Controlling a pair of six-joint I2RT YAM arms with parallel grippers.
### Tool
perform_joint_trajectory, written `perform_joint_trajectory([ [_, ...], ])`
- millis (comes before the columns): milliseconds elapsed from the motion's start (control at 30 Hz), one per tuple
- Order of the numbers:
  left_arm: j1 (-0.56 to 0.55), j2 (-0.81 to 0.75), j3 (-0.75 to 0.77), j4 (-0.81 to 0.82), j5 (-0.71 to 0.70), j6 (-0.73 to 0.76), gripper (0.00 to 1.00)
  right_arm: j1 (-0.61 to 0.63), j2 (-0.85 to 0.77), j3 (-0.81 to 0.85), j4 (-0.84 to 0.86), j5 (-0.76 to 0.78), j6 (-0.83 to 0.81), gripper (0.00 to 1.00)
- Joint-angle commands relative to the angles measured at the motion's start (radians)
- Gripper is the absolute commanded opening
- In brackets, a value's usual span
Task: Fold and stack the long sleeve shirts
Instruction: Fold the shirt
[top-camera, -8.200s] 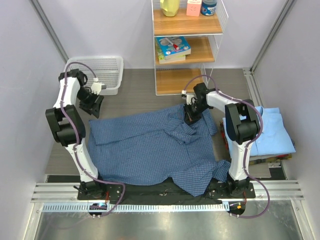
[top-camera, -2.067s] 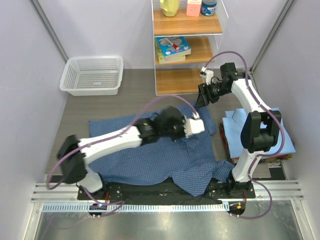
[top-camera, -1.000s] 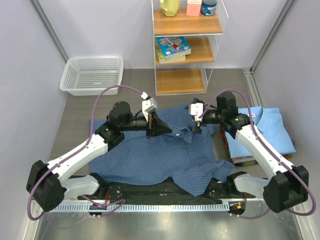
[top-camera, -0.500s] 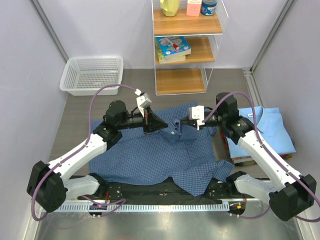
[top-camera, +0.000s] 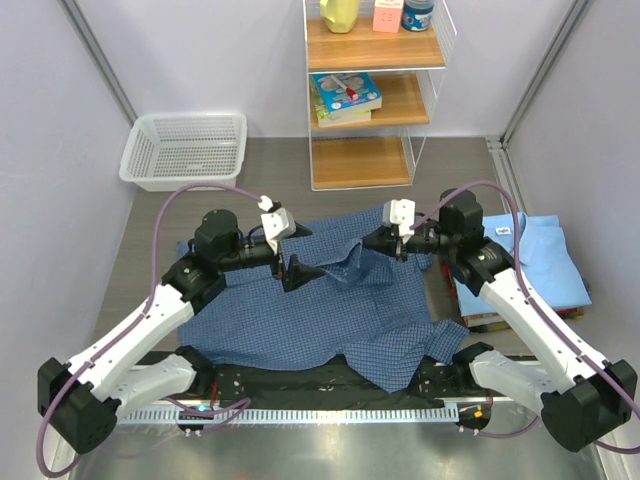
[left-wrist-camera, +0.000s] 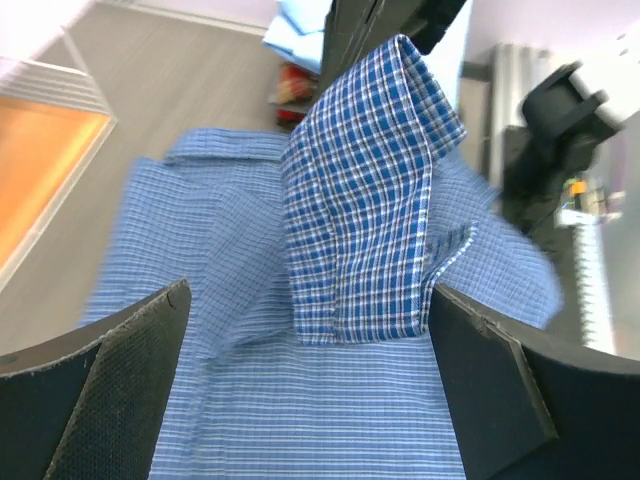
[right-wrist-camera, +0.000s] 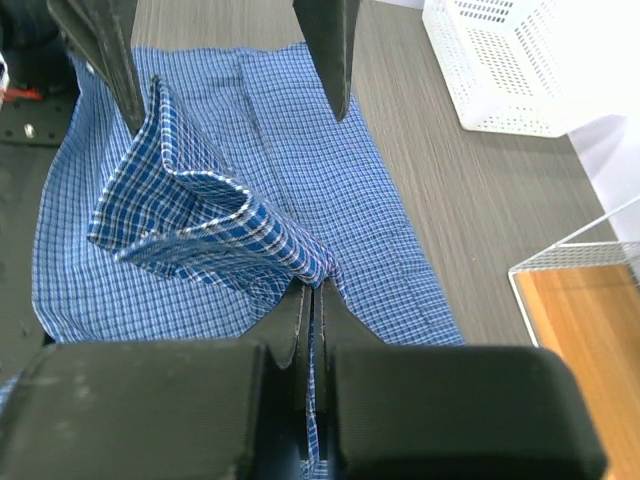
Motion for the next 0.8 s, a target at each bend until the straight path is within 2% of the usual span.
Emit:
perform_joint_trajectory([
  [0,-0.065,0.003,0.093,-0.183,-0.111,0.239,1.00,0.001,-0.028,-0.022,0.124,0.032,0.136,0.01],
  [133,-0.219,0.032,0.135,-0.232,-0.324,0.386,1.00,0.004,-0.019,-0.022,0.142,0.049,0.169,0.01],
  [300,-0.356,0.101,0.198,-0.275,-0.455,0.470,1.00,0.004,-0.002,-0.014,0.162,0.073,0.190,0.01],
  [600,-0.444,0.129,0.212,-0.285,-0.691,0.492,1.00,0.004,0.007,-0.020,0.159,0.107,0.173,0.01],
  [767,-0.499,0.084,0.144,-0.234,-0.731,0.567,1.00,0.004,0.014,-0.022,0.174,0.115,0.199,0.01],
])
